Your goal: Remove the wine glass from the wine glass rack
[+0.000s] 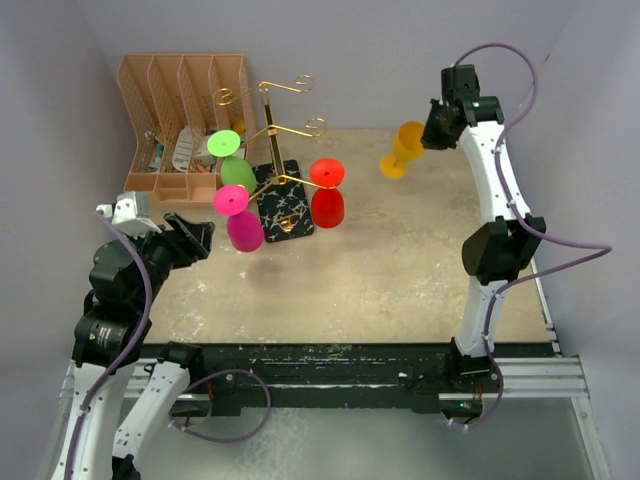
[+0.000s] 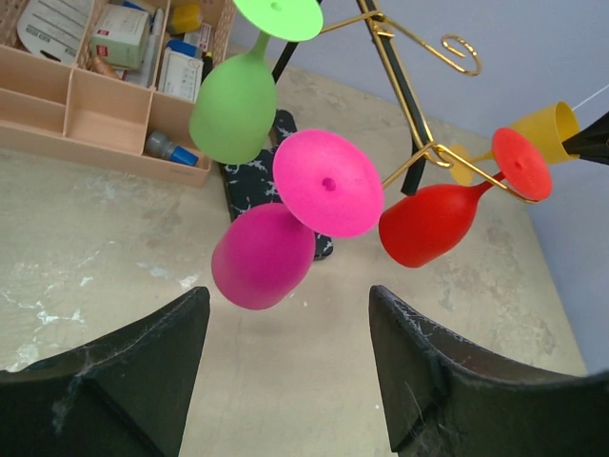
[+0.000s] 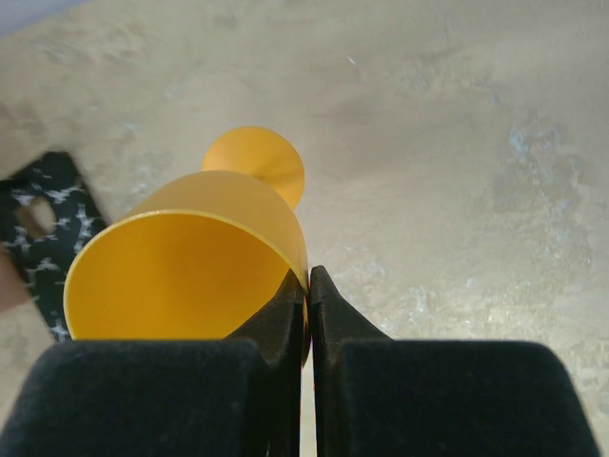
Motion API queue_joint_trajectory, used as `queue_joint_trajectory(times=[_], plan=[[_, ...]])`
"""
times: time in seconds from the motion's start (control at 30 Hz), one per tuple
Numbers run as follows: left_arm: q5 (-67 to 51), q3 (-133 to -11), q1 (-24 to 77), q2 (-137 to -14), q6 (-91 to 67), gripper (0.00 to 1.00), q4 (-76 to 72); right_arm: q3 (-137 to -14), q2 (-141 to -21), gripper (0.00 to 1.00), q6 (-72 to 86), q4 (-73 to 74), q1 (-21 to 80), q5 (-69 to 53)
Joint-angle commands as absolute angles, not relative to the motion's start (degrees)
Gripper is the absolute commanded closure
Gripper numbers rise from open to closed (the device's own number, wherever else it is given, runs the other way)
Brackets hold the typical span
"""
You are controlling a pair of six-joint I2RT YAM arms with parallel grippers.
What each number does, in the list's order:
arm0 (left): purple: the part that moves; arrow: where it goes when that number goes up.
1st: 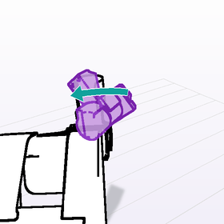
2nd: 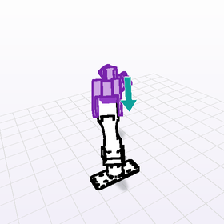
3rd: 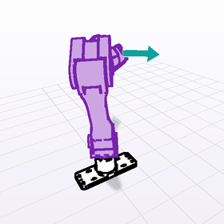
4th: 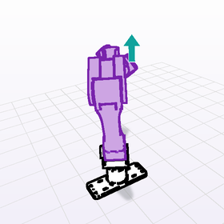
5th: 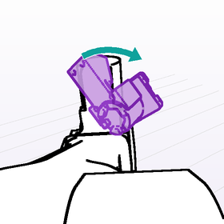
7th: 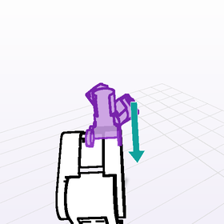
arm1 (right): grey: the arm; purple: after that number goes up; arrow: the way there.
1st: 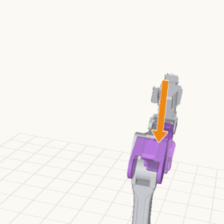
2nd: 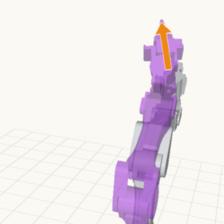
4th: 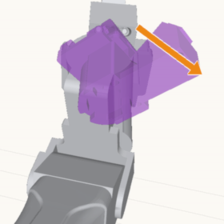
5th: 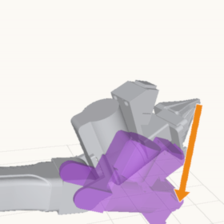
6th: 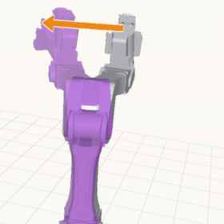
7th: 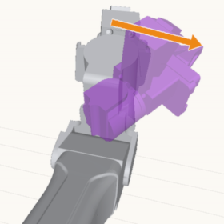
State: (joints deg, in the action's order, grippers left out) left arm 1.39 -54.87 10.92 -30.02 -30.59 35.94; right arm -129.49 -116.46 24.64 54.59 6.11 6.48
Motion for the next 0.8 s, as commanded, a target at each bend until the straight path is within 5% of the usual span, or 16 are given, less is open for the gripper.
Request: queue_joint_trajectory(times=[0.0, 0.77], plan=[[3.77, -53.24, 10.77, -29.36, -28.54, 0.29, 35.34, -126.04, -114.40, 1.00, 22.77, 53.86, 6.23, 10.40], [5.67, -47.12, 10.81, -25.66, -29.40, 0.29, 36.94, -119.90, -120.34, 0.99, 21.62, 51.35, 6.22, 13.01]])
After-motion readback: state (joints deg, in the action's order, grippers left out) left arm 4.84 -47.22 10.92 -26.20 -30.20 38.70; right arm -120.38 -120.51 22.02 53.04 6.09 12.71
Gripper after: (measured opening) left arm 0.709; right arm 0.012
